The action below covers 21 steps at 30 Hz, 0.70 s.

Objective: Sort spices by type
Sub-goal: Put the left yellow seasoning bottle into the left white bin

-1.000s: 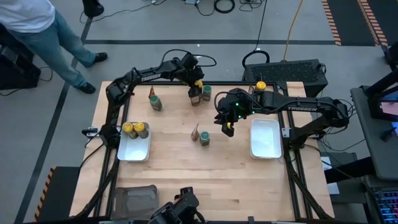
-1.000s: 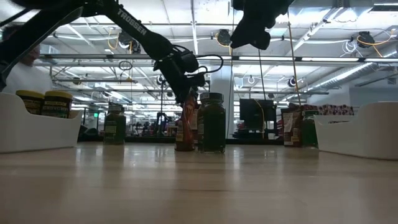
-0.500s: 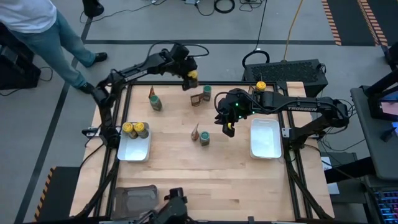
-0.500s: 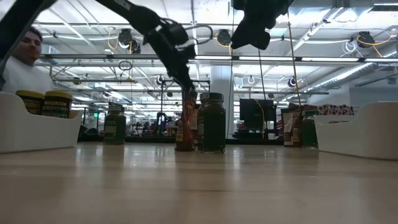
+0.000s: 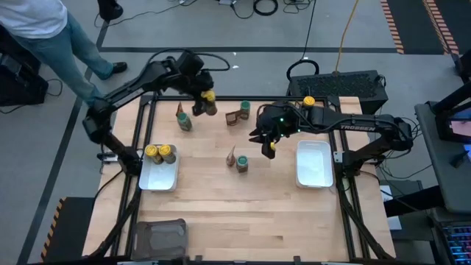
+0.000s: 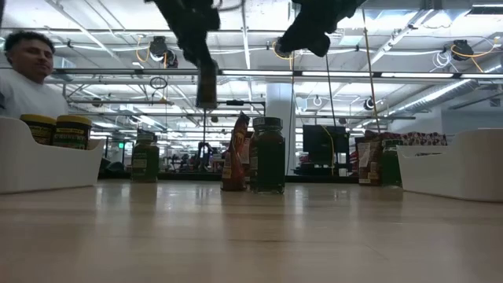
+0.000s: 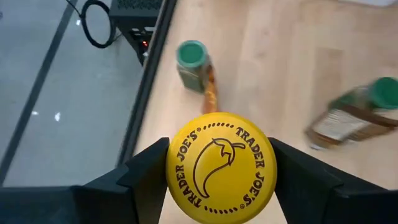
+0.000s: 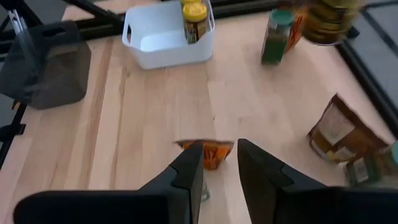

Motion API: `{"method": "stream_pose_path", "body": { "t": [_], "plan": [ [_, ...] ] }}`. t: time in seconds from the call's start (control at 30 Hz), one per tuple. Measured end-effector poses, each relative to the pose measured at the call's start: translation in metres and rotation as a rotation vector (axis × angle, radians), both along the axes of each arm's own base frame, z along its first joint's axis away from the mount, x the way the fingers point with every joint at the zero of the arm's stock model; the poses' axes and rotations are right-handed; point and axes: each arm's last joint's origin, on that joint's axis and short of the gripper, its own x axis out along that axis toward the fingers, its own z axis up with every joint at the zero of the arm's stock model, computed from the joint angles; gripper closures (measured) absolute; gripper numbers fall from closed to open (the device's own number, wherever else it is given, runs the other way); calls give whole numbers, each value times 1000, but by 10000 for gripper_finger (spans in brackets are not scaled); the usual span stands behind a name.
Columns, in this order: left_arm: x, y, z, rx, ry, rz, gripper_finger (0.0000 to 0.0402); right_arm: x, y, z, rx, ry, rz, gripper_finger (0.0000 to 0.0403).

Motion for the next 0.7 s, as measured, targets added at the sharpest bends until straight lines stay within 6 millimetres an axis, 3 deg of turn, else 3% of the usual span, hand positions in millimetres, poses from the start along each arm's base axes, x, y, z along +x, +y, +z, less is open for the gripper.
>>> {"method": "stream_pose_path", "body": {
  "t": [0.3, 0.5, 0.7],
  "plan": [
    [-31, -65, 27, -161, 21, 16, 155, 3, -4, 5, -56, -60, 23, 321],
    [-51, -106, 20, -263, 50, 41, 155, 3, -4, 5, -74, -60, 37, 321],
    [-80, -136, 3, -292, 66, 166, 155, 4, -4, 6, -99, -74, 51, 321]
  ]
}}
